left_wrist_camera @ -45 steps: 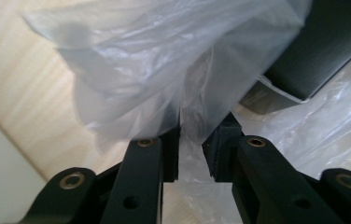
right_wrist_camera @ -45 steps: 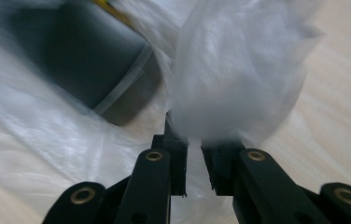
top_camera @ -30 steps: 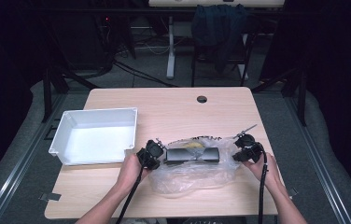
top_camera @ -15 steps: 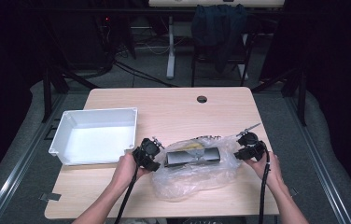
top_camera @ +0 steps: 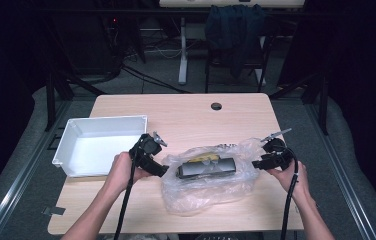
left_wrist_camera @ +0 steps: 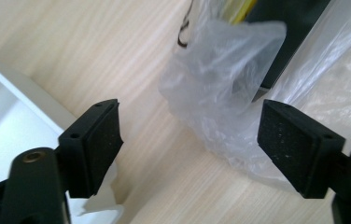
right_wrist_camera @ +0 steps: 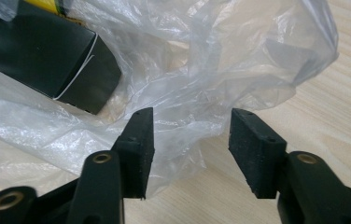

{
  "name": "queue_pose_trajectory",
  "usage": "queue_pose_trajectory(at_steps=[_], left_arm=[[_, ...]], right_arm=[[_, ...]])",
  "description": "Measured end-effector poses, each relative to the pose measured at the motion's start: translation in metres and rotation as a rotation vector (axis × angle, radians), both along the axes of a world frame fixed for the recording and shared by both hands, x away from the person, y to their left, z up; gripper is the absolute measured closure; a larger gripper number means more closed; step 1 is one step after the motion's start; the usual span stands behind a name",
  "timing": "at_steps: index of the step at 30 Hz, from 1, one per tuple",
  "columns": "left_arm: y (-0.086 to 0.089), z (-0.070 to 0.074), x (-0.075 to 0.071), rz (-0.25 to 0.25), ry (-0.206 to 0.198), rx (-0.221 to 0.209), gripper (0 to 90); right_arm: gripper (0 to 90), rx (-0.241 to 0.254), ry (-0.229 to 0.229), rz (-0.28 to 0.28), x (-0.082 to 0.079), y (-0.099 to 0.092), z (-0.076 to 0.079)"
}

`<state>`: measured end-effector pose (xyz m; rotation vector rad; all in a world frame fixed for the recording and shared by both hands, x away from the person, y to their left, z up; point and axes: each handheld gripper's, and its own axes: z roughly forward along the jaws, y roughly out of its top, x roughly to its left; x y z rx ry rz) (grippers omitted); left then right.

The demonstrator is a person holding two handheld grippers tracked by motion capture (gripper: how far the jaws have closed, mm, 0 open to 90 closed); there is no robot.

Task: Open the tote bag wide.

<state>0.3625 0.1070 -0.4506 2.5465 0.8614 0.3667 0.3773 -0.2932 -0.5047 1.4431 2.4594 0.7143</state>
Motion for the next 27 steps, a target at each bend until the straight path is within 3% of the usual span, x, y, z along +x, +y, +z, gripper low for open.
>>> queue_pose_trajectory(at_steps=[5,7,10,13,18,27], left_arm=[[-0.012,0.025,0.001,-0.068,-0.016,-0.009,19.9],[-0.020,0.031,0.001,-0.120,-0.016,-0.029,21.1],[-0.036,0.033,0.001,-0.198,-0.014,-0.014,22.6],[-0.051,0.026,0.007,-0.251,0.028,-0.023,23.4],[-0.071,0.004,0.020,-0.301,0.064,0.019,25.4],[-0.082,-0.027,0.040,-0.363,0.140,0.089,32.4]], right_arm=[[39.1,0.014,0.008,0.010,-0.003,-0.001,0.005],[35.5,0.015,0.011,0.016,-0.003,-0.002,0.007],[31.8,0.026,0.010,0.027,-0.004,-0.002,0.010],[28.9,0.039,0.010,0.037,-0.005,-0.002,0.011],[25.2,0.047,0.018,0.057,-0.005,-0.002,0.011],[22.9,0.039,0.007,0.056,-0.006,-0.006,0.012]])
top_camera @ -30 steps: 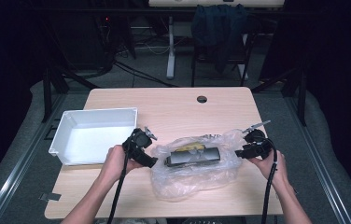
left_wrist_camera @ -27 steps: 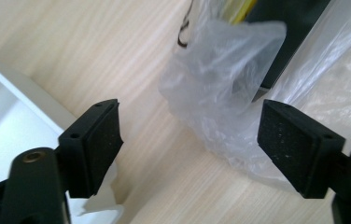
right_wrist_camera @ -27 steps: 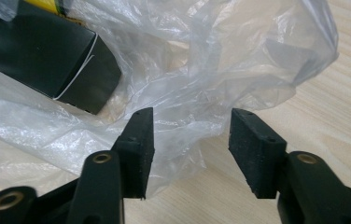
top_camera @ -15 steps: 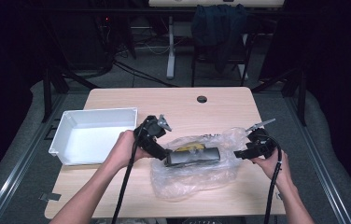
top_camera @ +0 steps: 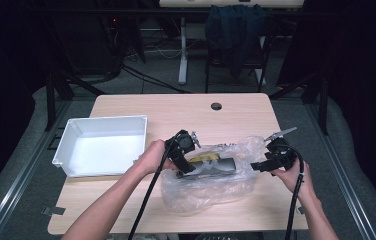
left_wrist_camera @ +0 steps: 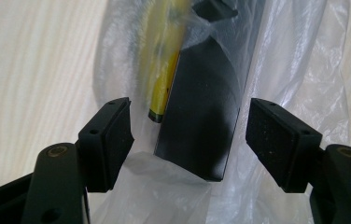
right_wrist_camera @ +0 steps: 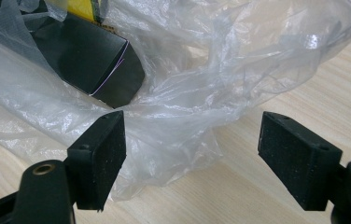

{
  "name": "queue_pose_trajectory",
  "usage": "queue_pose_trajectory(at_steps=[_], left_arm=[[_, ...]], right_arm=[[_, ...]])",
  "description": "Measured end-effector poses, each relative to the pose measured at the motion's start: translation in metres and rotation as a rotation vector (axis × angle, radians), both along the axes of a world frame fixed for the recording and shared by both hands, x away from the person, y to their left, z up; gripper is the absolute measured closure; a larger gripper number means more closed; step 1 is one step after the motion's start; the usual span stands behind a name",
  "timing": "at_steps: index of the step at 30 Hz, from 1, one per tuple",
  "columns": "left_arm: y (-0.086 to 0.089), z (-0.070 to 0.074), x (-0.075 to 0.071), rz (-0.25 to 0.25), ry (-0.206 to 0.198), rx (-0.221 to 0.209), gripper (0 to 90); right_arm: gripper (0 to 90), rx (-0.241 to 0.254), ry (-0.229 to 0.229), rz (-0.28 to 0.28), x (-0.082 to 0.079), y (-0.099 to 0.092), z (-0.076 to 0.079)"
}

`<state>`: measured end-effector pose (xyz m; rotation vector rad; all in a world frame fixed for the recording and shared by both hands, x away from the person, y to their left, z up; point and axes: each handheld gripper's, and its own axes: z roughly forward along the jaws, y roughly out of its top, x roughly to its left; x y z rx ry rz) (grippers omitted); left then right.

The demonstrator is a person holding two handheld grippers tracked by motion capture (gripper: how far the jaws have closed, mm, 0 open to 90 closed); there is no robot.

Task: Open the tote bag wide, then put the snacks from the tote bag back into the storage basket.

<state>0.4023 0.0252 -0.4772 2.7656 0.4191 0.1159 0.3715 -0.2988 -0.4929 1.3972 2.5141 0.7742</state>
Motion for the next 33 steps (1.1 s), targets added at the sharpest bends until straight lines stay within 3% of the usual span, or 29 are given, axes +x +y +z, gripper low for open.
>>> queue_pose_trajectory(at_steps=[6,11,15,16,20,30,31,33], left_arm=[[-0.001,-0.008,0.004,-0.039,0.015,0.065,33.4],[0.001,-0.011,0.004,-0.043,0.007,0.084,32.9],[0.002,-0.014,0.002,-0.068,0.046,0.099,31.8],[0.002,-0.016,0.001,-0.069,0.025,0.098,31.5],[0.001,-0.022,-0.001,-0.074,0.011,0.144,31.3],[-0.005,-0.039,-0.002,-0.100,0.001,0.158,31.4],[-0.006,-0.039,-0.001,-0.109,0.022,0.156,31.9],[-0.010,-0.041,-0.001,-0.122,-0.004,0.158,33.6]], right_arm=[[23.0,0.001,-0.007,-0.003,-0.001,0.000,0.001],[23.1,0.003,-0.002,0.005,-0.001,0.000,-0.001],[23.1,-0.002,-0.001,0.008,-0.001,0.001,-0.001],[23.2,-0.001,0.004,0.016,-0.001,0.001,-0.001],[23.4,0.007,-0.003,0.008,0.000,0.002,-0.002],[23.6,-0.008,0.020,0.025,0.000,0.001,-0.004],[23.6,0.006,0.015,0.020,0.000,0.002,-0.005],[23.6,0.004,0.012,0.014,-0.001,0.001,-0.005]])
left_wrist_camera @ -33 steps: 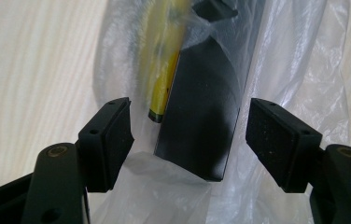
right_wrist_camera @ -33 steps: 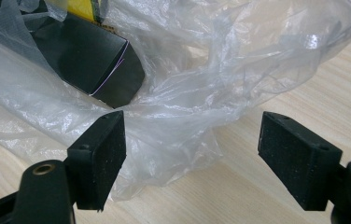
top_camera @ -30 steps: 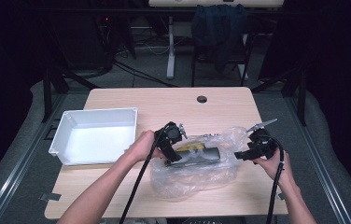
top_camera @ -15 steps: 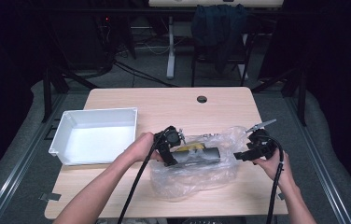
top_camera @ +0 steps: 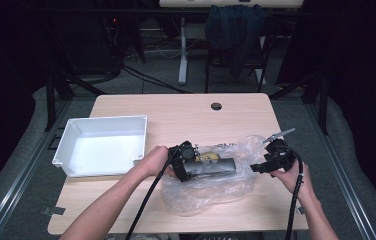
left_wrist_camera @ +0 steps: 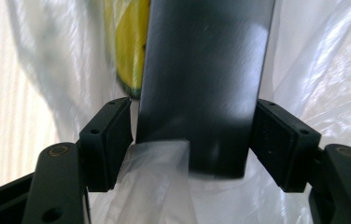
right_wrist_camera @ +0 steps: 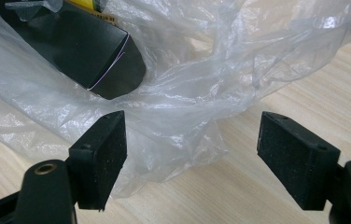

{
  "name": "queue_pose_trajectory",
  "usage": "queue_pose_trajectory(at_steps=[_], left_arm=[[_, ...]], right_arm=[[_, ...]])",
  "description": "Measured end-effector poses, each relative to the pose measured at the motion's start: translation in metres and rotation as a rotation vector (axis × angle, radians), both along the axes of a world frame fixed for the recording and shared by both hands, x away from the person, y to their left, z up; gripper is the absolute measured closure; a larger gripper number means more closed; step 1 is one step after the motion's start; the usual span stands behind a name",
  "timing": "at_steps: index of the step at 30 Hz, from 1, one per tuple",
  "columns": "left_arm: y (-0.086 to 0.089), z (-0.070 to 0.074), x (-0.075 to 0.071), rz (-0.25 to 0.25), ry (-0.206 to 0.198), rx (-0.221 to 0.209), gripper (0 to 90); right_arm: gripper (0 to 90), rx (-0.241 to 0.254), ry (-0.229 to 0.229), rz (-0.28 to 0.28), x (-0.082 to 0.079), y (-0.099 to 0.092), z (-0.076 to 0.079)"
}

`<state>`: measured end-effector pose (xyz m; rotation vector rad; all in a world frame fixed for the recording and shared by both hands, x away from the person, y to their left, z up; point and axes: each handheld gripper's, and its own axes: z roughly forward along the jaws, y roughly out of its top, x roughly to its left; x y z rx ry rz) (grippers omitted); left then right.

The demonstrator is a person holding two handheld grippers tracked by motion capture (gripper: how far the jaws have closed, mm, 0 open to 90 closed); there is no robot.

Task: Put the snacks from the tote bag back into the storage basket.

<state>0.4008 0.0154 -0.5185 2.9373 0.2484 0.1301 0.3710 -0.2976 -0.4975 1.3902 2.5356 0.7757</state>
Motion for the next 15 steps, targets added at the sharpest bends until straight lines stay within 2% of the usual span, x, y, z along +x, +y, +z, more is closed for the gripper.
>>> queue_pose_trajectory(at_steps=[1,3,4,5,6,8,9,10,14,15], left_arm=[[-0.002,-0.001,0.000,-0.009,0.019,0.011,34.5],[-0.005,-0.003,0.000,-0.019,0.003,0.020,35.4],[-0.007,-0.002,0.001,-0.027,0.025,0.028,35.6],[-0.008,-0.004,-0.001,-0.025,-0.004,0.021,35.7],[-0.009,-0.003,0.000,-0.030,-0.005,0.019,35.6],[-0.011,-0.001,0.002,-0.041,0.033,0.019,35.0],[-0.012,-0.002,0.001,-0.036,0.001,0.009,35.0],[-0.013,-0.002,0.001,-0.034,0.003,0.013,35.1],[-0.018,-0.004,0.002,-0.057,0.012,0.031,35.9],[-0.019,-0.005,0.002,-0.057,0.025,0.036,36.1]], right_arm=[[23.6,-0.007,0.001,0.003,0.000,-0.001,0.000],[23.5,-0.005,0.004,0.000,0.000,-0.001,0.000],[23.6,-0.005,0.002,-0.003,0.000,-0.001,0.000],[23.6,-0.005,0.005,0.001,0.000,-0.001,-0.001],[23.6,-0.002,0.006,0.000,0.000,-0.001,-0.001],[23.6,-0.001,0.011,0.007,0.001,0.000,-0.001],[23.6,0.000,0.006,0.001,0.001,0.001,-0.002],[23.6,-0.016,0.010,0.012,0.001,0.000,-0.001],[23.5,-0.010,0.014,0.007,0.001,0.000,-0.002],[23.4,-0.010,0.015,0.008,0.001,0.000,-0.002]])
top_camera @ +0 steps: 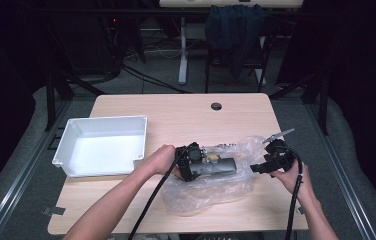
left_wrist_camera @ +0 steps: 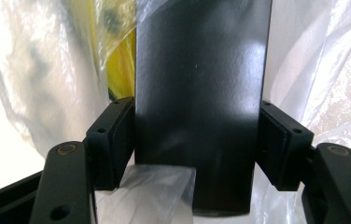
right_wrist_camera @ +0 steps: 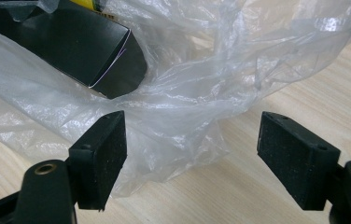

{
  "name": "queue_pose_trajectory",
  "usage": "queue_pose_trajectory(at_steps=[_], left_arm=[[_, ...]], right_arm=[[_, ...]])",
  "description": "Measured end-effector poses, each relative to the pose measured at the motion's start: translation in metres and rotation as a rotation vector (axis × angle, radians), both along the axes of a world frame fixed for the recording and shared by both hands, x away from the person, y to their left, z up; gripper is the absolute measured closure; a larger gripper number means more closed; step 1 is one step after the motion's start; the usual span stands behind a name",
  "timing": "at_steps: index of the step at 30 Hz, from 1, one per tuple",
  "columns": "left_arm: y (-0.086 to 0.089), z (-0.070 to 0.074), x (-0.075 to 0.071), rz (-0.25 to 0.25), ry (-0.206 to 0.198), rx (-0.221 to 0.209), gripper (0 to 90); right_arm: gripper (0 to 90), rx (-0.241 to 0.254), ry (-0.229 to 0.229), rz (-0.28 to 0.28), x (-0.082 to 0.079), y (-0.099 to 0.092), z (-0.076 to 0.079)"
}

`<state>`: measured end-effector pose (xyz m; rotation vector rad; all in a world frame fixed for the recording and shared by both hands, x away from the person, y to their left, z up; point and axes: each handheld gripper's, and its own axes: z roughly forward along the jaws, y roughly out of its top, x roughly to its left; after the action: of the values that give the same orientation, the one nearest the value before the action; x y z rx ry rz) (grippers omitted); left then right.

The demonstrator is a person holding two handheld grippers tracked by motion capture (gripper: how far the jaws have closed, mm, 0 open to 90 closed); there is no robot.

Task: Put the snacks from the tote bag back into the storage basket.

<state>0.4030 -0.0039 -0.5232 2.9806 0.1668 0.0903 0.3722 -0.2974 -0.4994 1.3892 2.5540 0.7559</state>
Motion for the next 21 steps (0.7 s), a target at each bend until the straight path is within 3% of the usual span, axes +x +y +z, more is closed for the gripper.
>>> queue_pose_trajectory(at_steps=[1,2,4,6,9,10,12,16,17,18,19,20,21], left_arm=[[-0.002,-0.001,0.000,-0.006,-0.020,0.008,36.9],[-0.003,-0.002,0.000,-0.009,0.010,0.016,37.4],[-0.005,-0.004,0.000,-0.018,0.010,0.021,39.0],[-0.005,-0.004,-0.001,-0.012,-0.012,0.024,40.0],[-0.004,-0.002,0.001,-0.019,-0.003,0.016,42.1],[-0.004,-0.002,0.000,-0.014,-0.024,0.012,42.9],[-0.002,0.000,0.002,-0.019,0.007,0.014,43.1],[0.002,0.006,0.004,-0.008,0.004,-0.033,43.3],[0.003,0.009,0.006,-0.016,0.041,-0.036,43.4],[0.004,0.010,0.004,-0.010,0.004,-0.046,43.4],[0.004,0.013,0.005,-0.013,0.016,-0.037,43.3],[0.004,0.014,0.003,-0.007,-0.002,-0.049,43.3],[0.005,0.017,0.004,-0.012,0.013,-0.044,43.3]], right_arm=[[23.4,0.008,0.000,-0.001,0.000,0.000,0.000],[23.2,-0.002,0.001,0.001,0.000,0.000,0.000],[22.5,0.011,0.000,-0.006,0.000,0.000,0.000],[21.8,0.012,0.001,-0.005,0.000,0.000,-0.001],[21.0,-0.002,0.000,-0.007,0.000,-0.001,0.000],[20.8,-0.001,0.001,-0.008,0.000,-0.001,0.000],[20.7,0.000,-0.003,-0.007,0.000,-0.001,0.000],[20.6,0.004,-0.002,-0.006,0.000,-0.001,0.000],[20.5,0.004,-0.002,-0.005,0.000,-0.001,0.000],[20.5,0.002,-0.004,-0.005,0.000,-0.001,0.000],[20.4,0.014,-0.002,-0.006,0.000,0.000,0.000],[20.4,0.013,0.000,-0.006,0.000,0.000,0.000],[20.4,0.004,0.003,0.001,0.000,0.000,0.000]])
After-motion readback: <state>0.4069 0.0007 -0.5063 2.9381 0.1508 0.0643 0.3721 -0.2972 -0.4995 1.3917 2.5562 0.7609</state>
